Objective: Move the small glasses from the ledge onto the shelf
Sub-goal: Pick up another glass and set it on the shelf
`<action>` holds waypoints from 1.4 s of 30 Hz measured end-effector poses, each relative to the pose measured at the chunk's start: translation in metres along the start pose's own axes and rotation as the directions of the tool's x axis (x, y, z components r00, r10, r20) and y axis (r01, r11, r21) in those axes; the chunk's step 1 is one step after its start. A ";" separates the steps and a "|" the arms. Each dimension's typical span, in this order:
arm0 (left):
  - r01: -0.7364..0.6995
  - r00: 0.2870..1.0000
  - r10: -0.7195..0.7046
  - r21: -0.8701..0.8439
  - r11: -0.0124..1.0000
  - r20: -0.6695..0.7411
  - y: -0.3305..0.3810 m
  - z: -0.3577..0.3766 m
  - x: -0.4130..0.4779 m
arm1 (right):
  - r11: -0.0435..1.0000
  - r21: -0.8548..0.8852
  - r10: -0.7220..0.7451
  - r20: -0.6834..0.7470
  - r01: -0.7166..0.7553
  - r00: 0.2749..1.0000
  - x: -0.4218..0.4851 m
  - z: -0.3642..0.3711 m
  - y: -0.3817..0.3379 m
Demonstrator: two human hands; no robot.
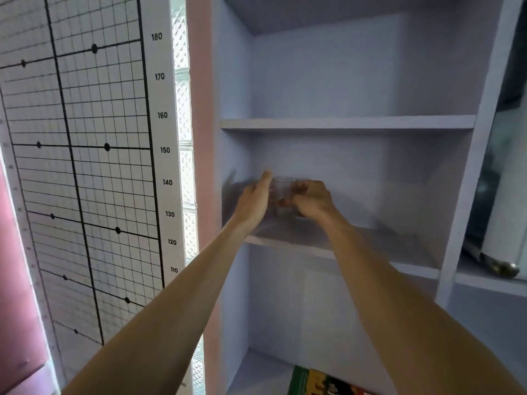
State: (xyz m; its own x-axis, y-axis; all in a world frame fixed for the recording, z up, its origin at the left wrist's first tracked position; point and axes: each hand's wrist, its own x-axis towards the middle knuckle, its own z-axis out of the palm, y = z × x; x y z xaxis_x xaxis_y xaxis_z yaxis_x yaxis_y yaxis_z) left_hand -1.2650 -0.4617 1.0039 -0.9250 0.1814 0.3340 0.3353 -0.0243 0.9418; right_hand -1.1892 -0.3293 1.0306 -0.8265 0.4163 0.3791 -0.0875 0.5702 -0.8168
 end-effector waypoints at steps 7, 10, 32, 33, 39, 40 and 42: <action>-0.041 0.999 0.038 0.085 0.996 0.035 0.037 -0.008 -0.054 | 1.000 -0.005 0.023 0.012 -0.022 1.000 0.000 0.009 0.002; -0.026 0.999 0.030 0.132 0.991 -0.032 0.031 -0.005 -0.057 | 0.999 -0.017 0.035 -0.004 -0.035 0.999 0.000 0.005 0.001; -0.125 0.973 0.169 0.259 0.958 -0.155 0.023 -0.015 -0.064 | 0.996 -0.038 0.069 -0.134 -0.075 0.989 -0.014 0.023 -0.006; -0.130 0.971 0.186 0.316 0.940 -0.153 0.021 -0.014 -0.065 | 0.997 -0.037 0.063 -0.141 -0.069 0.988 -0.015 0.023 -0.006; -0.118 0.974 0.192 0.455 0.883 -0.121 0.017 -0.008 -0.060 | 0.992 -0.120 0.013 -0.153 -0.032 0.988 -0.025 0.022 -0.012; -0.115 0.975 0.187 0.455 0.883 -0.117 0.016 -0.008 -0.058 | 0.991 -0.125 0.020 -0.157 -0.040 0.987 -0.026 0.023 -0.012; -0.115 0.973 0.191 0.444 0.889 -0.131 0.015 -0.008 -0.056 | 0.990 -0.133 0.034 -0.159 -0.055 0.987 -0.026 0.024 -0.012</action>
State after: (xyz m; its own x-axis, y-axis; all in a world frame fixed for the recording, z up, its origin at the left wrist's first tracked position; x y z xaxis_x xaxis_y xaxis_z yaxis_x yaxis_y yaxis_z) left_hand -1.2097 -0.4805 1.0002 -0.8593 0.0435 0.5096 0.4835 0.3937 0.7818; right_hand -1.1804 -0.3638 1.0204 -0.7303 0.5421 0.4156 0.0331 0.6357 -0.7712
